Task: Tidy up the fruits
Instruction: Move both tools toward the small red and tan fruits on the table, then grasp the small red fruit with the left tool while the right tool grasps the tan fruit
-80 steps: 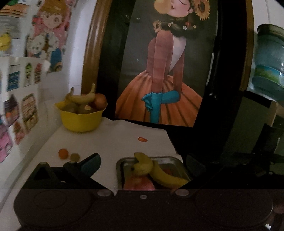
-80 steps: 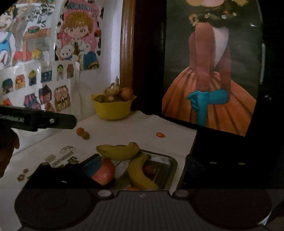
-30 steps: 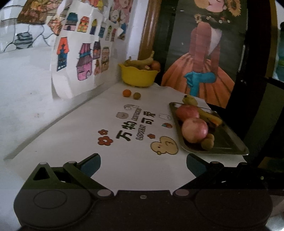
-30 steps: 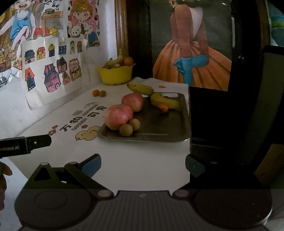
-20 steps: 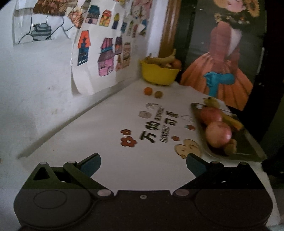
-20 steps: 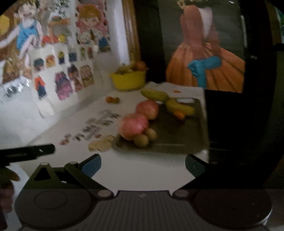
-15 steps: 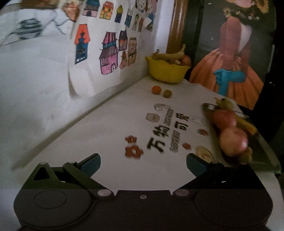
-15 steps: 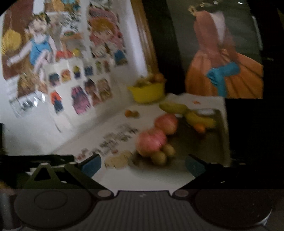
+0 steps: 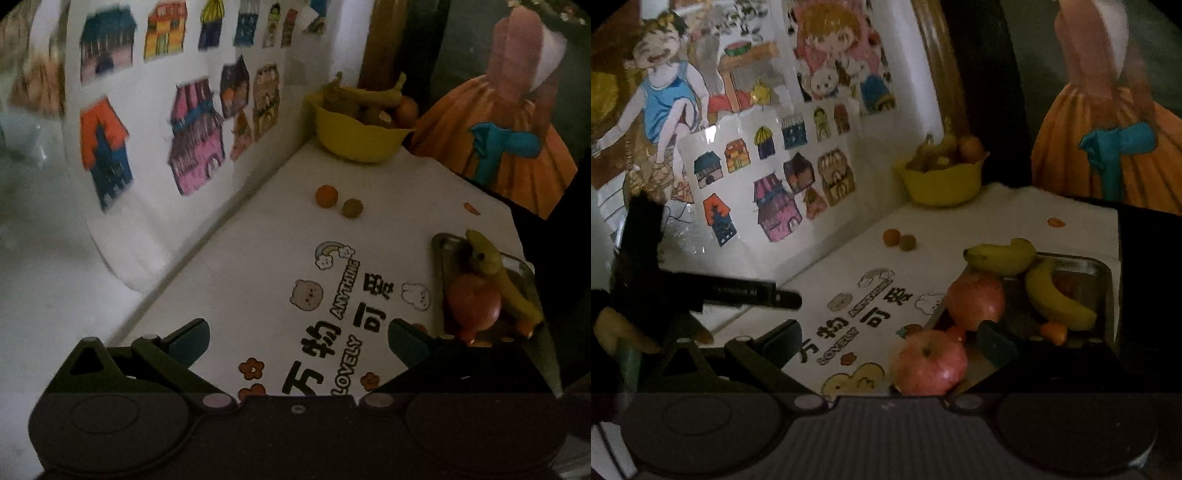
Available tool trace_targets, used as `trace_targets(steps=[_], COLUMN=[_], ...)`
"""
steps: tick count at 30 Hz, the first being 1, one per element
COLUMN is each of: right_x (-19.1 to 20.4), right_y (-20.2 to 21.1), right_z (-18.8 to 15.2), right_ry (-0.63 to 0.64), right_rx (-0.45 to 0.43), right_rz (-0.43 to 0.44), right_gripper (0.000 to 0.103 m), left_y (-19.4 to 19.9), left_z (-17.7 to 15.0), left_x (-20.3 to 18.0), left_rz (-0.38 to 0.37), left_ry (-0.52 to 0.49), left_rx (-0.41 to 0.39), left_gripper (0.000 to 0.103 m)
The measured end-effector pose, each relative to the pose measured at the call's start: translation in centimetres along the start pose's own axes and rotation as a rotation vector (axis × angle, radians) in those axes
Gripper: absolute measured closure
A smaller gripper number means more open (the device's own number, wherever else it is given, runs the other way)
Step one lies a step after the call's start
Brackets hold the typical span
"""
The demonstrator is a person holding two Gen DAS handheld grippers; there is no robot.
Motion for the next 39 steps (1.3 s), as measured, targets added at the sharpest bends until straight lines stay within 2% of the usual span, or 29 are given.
trace_targets(steps=[4, 6, 8, 11, 13, 16, 20, 25, 28, 31, 34, 39], right_x=[1.5, 1.2, 1.0, 1.2, 1.1, -0.1, -2.2, -4.9, -5.9, -6.5, -6.9, -7.5], right_y=[0.1, -0.2, -0.3, -0.8, -2.3, -5.7, -10.7, -17.1, -20.5, -23.4, -25.7, -28.1], right_z=[2.7, 3.5, 4.2, 6.1, 7.1, 8.0, 9.1, 9.0, 9.2, 9.6, 9.7, 10.3], right_ry=[0.018, -0.058, -0.145, -0.129, -0.061, 0.049, 0.134, 0.181, 0.189, 0.194, 0.213, 0.206], right_rx=[0.182, 0.296, 0.340, 0.298, 0.263, 0.256, 0.259, 0.298, 0.299, 0.313, 0.333, 0.341], right_rz=[-0.013, -0.044, -0.044, -0.032, -0.044, -0.083, -0.119, -0.165, -0.188, -0.183, -0.172, -0.166], right_gripper=[0.000, 0.000, 0.000, 0.000, 0.000, 0.000, 0.000, 0.000, 0.001, 0.004, 0.011, 0.022], left_y=[2.2, 3.1, 3.5, 2.5, 0.6, -3.3, -9.0, -15.0, -17.6, -19.6, -21.0, -22.1], left_z=[1.8, 2.7, 3.6, 5.1, 6.2, 7.7, 10.6, 14.4, 15.5, 16.0, 16.3, 16.3], left_x=[0.3, 0.5, 0.4, -0.1, -0.7, -2.0, -3.6, -5.7, -6.8, -7.4, -7.3, -7.4], left_rz=[0.109, 0.140, 0.143, 0.138, 0.125, 0.091, 0.060, 0.015, -0.010, -0.024, -0.023, -0.063], left_ry=[-0.004, 0.006, 0.006, -0.017, -0.041, -0.080, -0.101, -0.111, -0.132, -0.152, -0.138, -0.117], left_rx=[0.115, 0.150, 0.169, 0.163, 0.161, 0.160, 0.150, 0.139, 0.146, 0.160, 0.187, 0.223], left_gripper=[0.001, 0.001, 0.001, 0.001, 0.001, 0.001, 0.001, 0.001, 0.001, 0.003, 0.009, 0.019])
Point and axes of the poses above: each gripper's, at about its wrist camera, not at the fingertips, and y roughly against the way its jaws point, x to its left, z to its top, the point moved 8 cm from there along -y, roughly the way its jaws point, and after that the axes turned 12 degrees about z, right-handed, at the moved point
